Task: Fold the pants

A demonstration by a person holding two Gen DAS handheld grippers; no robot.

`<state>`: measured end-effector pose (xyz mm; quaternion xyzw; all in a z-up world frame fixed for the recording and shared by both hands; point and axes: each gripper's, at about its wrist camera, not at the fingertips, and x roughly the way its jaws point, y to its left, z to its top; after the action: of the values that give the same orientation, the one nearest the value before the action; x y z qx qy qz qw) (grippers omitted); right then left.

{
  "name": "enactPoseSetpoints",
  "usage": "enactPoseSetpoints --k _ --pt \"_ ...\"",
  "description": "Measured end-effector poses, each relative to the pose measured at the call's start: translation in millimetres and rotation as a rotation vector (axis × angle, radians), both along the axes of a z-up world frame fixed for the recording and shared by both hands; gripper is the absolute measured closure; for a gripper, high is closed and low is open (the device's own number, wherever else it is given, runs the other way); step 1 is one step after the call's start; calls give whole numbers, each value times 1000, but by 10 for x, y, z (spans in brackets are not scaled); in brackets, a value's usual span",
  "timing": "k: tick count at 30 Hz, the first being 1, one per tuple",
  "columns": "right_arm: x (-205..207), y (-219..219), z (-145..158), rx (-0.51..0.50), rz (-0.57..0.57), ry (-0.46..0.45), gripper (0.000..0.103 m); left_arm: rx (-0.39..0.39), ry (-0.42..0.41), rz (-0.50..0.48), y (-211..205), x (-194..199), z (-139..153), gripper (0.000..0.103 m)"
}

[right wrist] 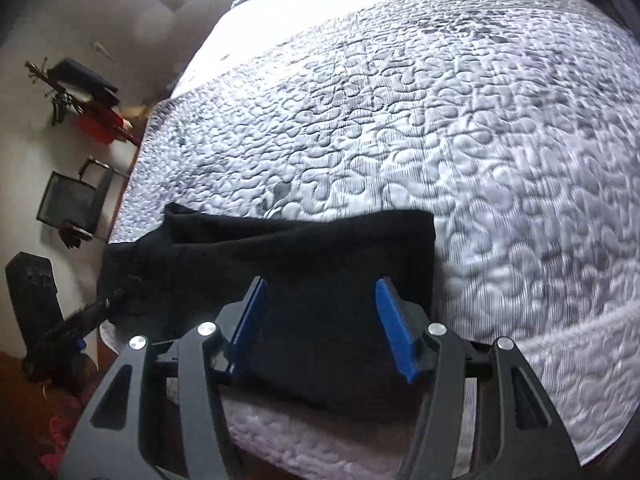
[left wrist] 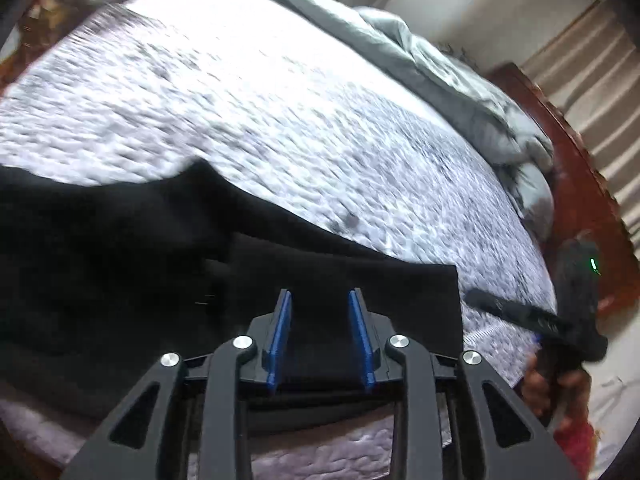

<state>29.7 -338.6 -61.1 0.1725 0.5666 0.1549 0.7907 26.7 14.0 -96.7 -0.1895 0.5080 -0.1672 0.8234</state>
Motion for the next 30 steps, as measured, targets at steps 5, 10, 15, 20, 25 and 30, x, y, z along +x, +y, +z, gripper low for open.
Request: enactPoseSetpoints --k 5,10,15,20,25,30 --pt "249 -35 -406 -16 -14 119 53 67 169 -11 -96 193 -619 82" --pt "274 -213 -601 84 -69 159 57 -31 216 38 146 83 -722 101" --pt "-74 -215 -199 15 -46 67 44 59 136 28 106 -122 -413 87" --pt "-484 -118 -198 -2 -15 95 45 160 53 -40 -144 -360 -338 52" --pt "-517 -128 -579 -15 -59 137 47 206 36 -63 -226 -366 -545 52" --pt "-524 -9 -489 -89 -38 94 44 216 37 -73 -187 -407 -461 52"
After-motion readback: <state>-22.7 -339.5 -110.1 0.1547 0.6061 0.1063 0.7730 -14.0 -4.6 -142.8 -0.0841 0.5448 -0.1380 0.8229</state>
